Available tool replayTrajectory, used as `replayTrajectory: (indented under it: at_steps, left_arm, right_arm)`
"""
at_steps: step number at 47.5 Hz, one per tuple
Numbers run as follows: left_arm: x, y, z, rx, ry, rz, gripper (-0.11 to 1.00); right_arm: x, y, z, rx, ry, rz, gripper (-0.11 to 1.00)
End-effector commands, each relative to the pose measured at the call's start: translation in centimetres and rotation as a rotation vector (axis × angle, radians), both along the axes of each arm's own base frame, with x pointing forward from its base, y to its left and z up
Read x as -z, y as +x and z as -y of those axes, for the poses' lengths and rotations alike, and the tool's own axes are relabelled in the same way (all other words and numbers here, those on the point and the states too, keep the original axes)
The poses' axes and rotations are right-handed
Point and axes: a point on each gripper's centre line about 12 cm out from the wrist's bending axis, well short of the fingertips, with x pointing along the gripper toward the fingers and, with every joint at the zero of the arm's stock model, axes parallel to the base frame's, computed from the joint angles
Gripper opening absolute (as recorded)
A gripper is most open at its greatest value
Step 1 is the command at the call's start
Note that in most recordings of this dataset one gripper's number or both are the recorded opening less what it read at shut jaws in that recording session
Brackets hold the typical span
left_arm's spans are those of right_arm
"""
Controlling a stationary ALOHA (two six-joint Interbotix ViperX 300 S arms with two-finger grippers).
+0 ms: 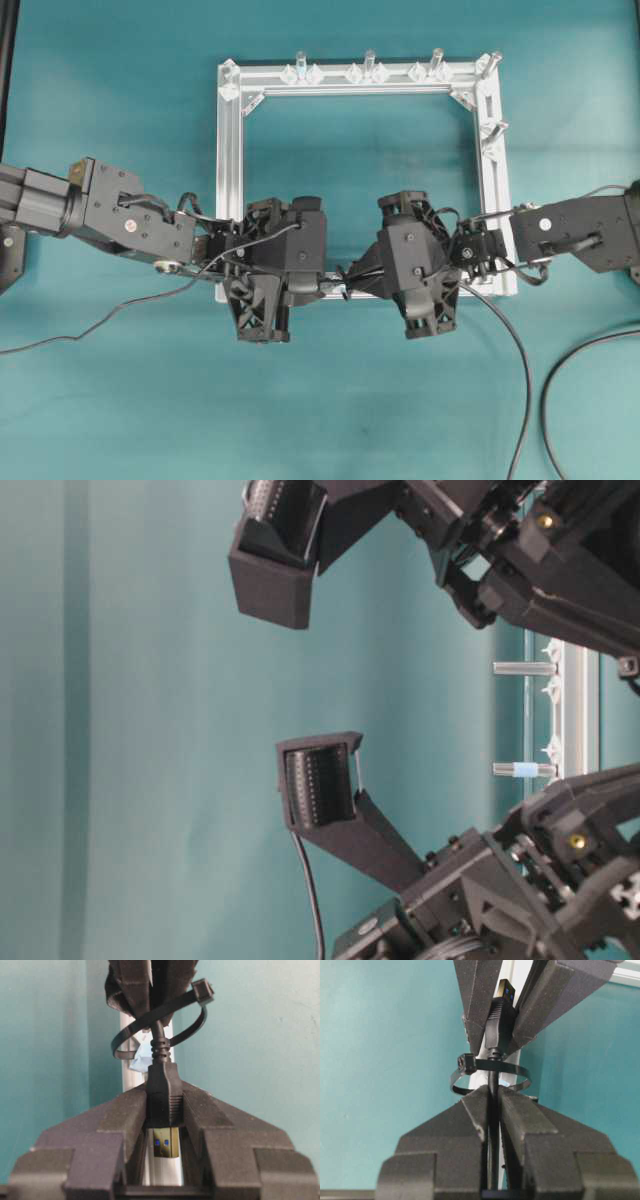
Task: Insert the wire through the string loop located in the center.
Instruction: 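Grasp the USB connector with the left gripper and release with the right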
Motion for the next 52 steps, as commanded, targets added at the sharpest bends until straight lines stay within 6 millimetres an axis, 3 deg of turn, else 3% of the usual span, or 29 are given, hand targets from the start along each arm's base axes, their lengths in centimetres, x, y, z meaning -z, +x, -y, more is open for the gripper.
replayTrajectory:
  at_steps: [1, 40, 43, 48, 52]
  left_arm:
    - [-2.35, 0.64, 0.07, -0.002, -0.01, 0.065, 0.16]
    - [-2.46, 0.68, 0.08, -0.002, -0.01, 0.068, 0.16]
    - [-2.51, 0.73, 0.02, -0.004, -0.01, 0.07, 0.16]
    - [-2.45, 0.72, 0.08, -0.002, -0.01, 0.068, 0.16]
    - [-2.45, 0.73, 0.02, -0.004, -0.01, 0.068, 0.16]
  right_arm:
    - [-1.08, 0.54, 0.06, 0.004, 0.005, 0.035, 0.07]
    - [-0.98, 0.54, 0.16, 0.011, -0.003, -0.01, 0.08]
    - [-0.94, 0.51, 0.17, 0.014, -0.001, -0.015, 0.19]
    - [-0.8, 0.46, 0.19, 0.013, -0.006, -0.028, 0.48]
    - [-0.76, 0.43, 0.21, 0.015, -0.006, -0.033, 0.5]
